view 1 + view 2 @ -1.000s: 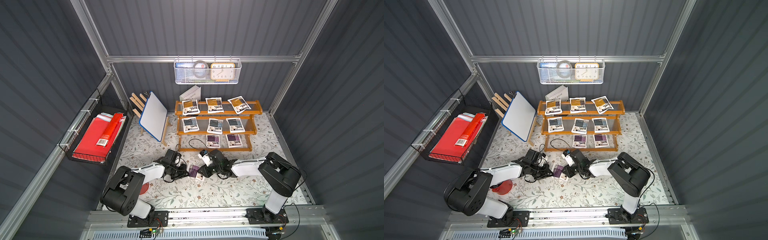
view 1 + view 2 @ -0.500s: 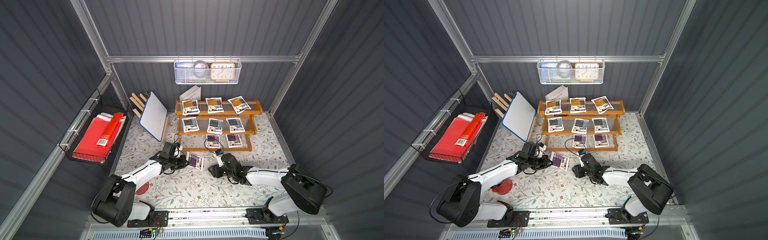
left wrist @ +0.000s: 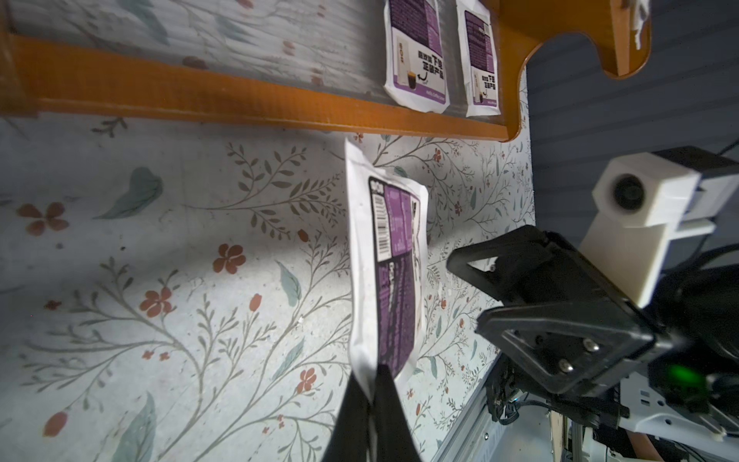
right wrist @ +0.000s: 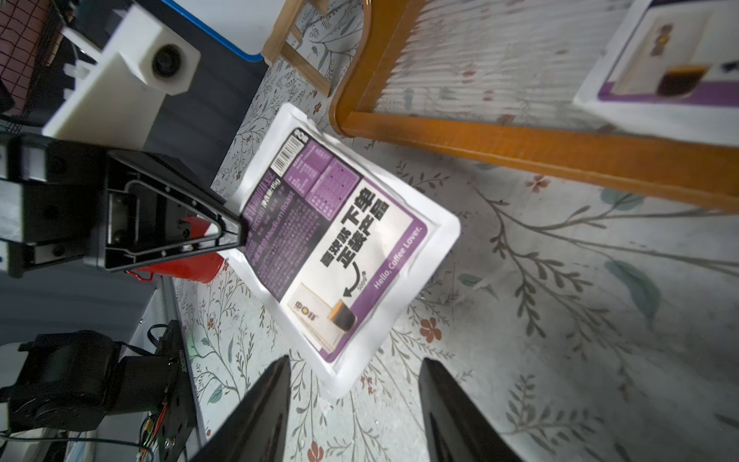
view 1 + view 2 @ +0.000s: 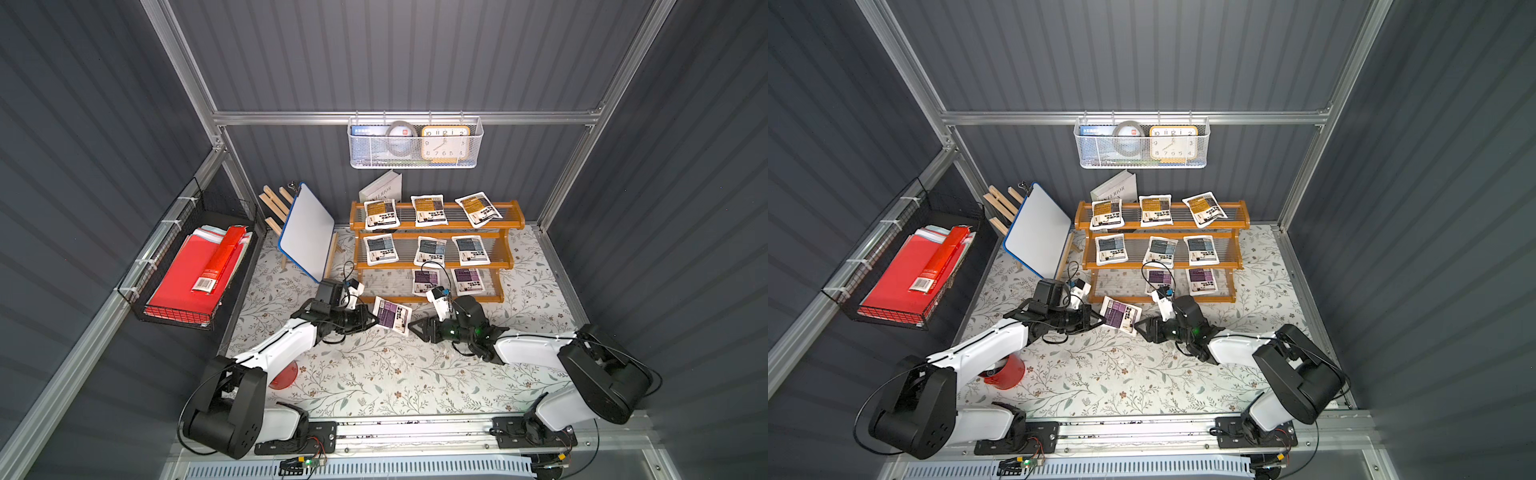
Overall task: Place the bagged coffee beans on the shelf by color
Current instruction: Pick up the bagged coffee beans at the center of the board, then place the bagged coffee beans on the shelf.
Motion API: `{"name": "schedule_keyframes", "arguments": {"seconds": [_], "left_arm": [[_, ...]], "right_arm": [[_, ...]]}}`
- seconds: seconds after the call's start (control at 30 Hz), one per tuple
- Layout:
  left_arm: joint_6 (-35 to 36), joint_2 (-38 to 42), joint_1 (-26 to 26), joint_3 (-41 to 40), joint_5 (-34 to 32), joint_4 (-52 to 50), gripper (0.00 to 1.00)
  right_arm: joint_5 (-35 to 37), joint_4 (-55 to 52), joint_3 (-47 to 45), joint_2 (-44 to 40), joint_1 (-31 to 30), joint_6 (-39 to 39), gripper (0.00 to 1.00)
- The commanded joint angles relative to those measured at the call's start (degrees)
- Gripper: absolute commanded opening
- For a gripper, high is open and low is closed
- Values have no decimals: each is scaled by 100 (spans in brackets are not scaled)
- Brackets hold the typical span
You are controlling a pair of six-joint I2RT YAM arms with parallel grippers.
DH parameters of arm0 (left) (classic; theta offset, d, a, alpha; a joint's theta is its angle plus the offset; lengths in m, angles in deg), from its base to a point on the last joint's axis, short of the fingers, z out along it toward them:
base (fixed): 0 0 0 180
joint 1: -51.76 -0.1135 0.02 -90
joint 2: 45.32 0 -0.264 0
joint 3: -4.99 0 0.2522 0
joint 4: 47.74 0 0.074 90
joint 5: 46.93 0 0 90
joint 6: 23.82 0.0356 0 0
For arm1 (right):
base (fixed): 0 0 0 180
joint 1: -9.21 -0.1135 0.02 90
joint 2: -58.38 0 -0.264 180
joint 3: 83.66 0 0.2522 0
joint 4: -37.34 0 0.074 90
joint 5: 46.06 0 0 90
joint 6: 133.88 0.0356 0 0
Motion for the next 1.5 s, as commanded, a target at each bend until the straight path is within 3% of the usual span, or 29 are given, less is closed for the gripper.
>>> {"name": "schedule_keyframes", "arguments": {"seconds": [0.0,0.4,0.5,0.6,0.67,0.7,0.8,0.9,1.0,1.2,1.47], "left_arm": [[-37,254,-57,25,294,162,0],[-252,384,-66,-245,542,358,0],[-250,383,-66,-313,561,344,0],[-250,396,-66,-354,403,272,0],[-283,366,-66,-296,44,167,0],[-305,375,-66,-249,-182,130,5],[-482,448,-66,-37,-1322,-27,40],[-926,590,-66,185,-2899,-200,47],[-1457,768,-66,288,-3815,-269,49],[-1747,917,-66,307,-4244,-383,49],[-2058,1556,-66,-111,-4384,-552,49]], "right_arm": [[-356,356,120,175,45,127,56],[-561,803,349,460,122,317,48],[-602,904,442,582,131,360,40],[-633,1061,490,675,128,437,19],[-557,1217,426,695,124,530,5],[-482,1255,397,701,125,572,0],[-171,1379,341,753,127,744,0],[104,1646,395,913,125,1108,0],[449,2059,518,1145,125,1701,0],[1449,2978,835,1733,121,3021,0],[2776,2126,1687,2071,-23,4387,0]]}}
